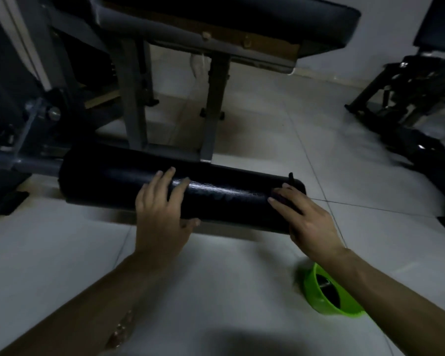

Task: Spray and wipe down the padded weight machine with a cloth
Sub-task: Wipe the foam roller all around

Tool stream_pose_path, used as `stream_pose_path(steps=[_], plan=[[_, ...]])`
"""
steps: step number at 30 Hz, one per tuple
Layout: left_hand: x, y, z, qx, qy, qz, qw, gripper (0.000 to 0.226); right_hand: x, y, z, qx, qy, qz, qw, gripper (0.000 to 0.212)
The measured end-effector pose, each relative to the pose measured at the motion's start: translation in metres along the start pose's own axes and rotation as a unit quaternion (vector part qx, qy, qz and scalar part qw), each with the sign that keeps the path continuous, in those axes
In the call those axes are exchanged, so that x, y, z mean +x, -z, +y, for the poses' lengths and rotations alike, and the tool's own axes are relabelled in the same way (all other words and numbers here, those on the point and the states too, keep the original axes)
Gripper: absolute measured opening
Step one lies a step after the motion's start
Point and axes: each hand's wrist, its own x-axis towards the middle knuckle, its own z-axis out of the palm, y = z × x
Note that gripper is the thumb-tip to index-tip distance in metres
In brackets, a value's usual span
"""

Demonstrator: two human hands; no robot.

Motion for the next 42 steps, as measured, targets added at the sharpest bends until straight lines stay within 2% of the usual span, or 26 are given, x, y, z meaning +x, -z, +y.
stream_pose_path(steps=[3, 6, 8, 12, 15, 18, 21, 23, 26, 28, 29, 31, 33, 35, 38, 42], plan=[[0.005, -0.006, 0.001, 0.01, 0.007, 0.019, 1.0, 0.08, -0.022, 0.011, 0.017, -0.01, -0.029, 0.013, 0.999, 0.072], [0.012, -0.006, 0.001, 0.027, 0.005, 0.014, 1.0, 0.08, -0.025, 0.012, 0.019, 0.004, -0.073, 0.034, 0.997, 0.055], [0.017, -0.005, 0.001, 0.036, -0.001, 0.006, 0.999, 0.08, -0.011, 0.008, 0.008, 0.024, -0.082, 0.029, 0.996, 0.053], [0.02, 0.002, -0.008, 0.021, 0.01, 0.004, 1.0, 0.096, 0.045, -0.012, -0.045, 0.067, -0.05, 0.036, 0.996, 0.052], [0.014, 0.014, -0.032, 0.008, 0.061, 0.034, 0.998, 0.112, 0.089, -0.029, -0.091, 0.091, -0.003, 0.039, 0.995, 0.044], [0.007, 0.03, -0.066, -0.023, 0.15, 0.059, 0.987, 0.129, 0.129, -0.043, -0.131, 0.105, 0.017, 0.045, 0.993, 0.044], [-0.003, 0.042, -0.099, -0.058, 0.209, 0.093, 0.972, 0.136, 0.163, -0.06, -0.169, 0.098, 0.053, 0.041, 0.993, 0.045], [-0.009, 0.047, -0.119, -0.111, 0.242, 0.11, 0.958, 0.13, 0.187, -0.073, -0.198, 0.101, 0.077, 0.041, 0.991, 0.046], [-0.012, 0.05, -0.138, -0.26, 0.239, 0.115, 0.929, 0.099, 0.223, -0.087, -0.242, 0.119, 0.1, 0.034, 0.987, 0.049], [-0.01, 0.048, -0.147, -0.286, 0.231, 0.097, 0.925, 0.084, 0.248, -0.093, -0.273, 0.125, 0.115, 0.026, 0.985, 0.06], [-0.008, 0.046, -0.151, -0.286, 0.232, 0.094, 0.925, 0.086, 0.26, -0.094, -0.286, 0.132, 0.118, 0.027, 0.984, 0.063], [-0.007, 0.042, -0.157, -0.278, 0.244, 0.096, 0.924, 0.1, 0.277, -0.098, -0.304, 0.158, 0.116, 0.014, 0.98, 0.056], [-0.004, 0.042, -0.155, -0.286, 0.236, 0.096, 0.924, 0.093, 0.28, -0.098, -0.3, 0.168, 0.123, -0.015, 0.978, 0.041], [-0.002, 0.04, -0.156, -0.314, 0.216, 0.104, 0.919, 0.081, 0.267, -0.094, -0.279, 0.157, 0.139, -0.022, 0.977, 0.037], [0.002, 0.04, -0.157, -0.344, 0.253, 0.093, 0.899, 0.104, 0.233, -0.087, -0.234, 0.141, 0.153, -0.002, 0.978, 0.039], [0.004, 0.04, -0.141, -0.307, 0.282, 0.105, 0.903, 0.109, 0.191, -0.073, -0.183, 0.097, 0.158, 0.008, 0.983, 0.037]])
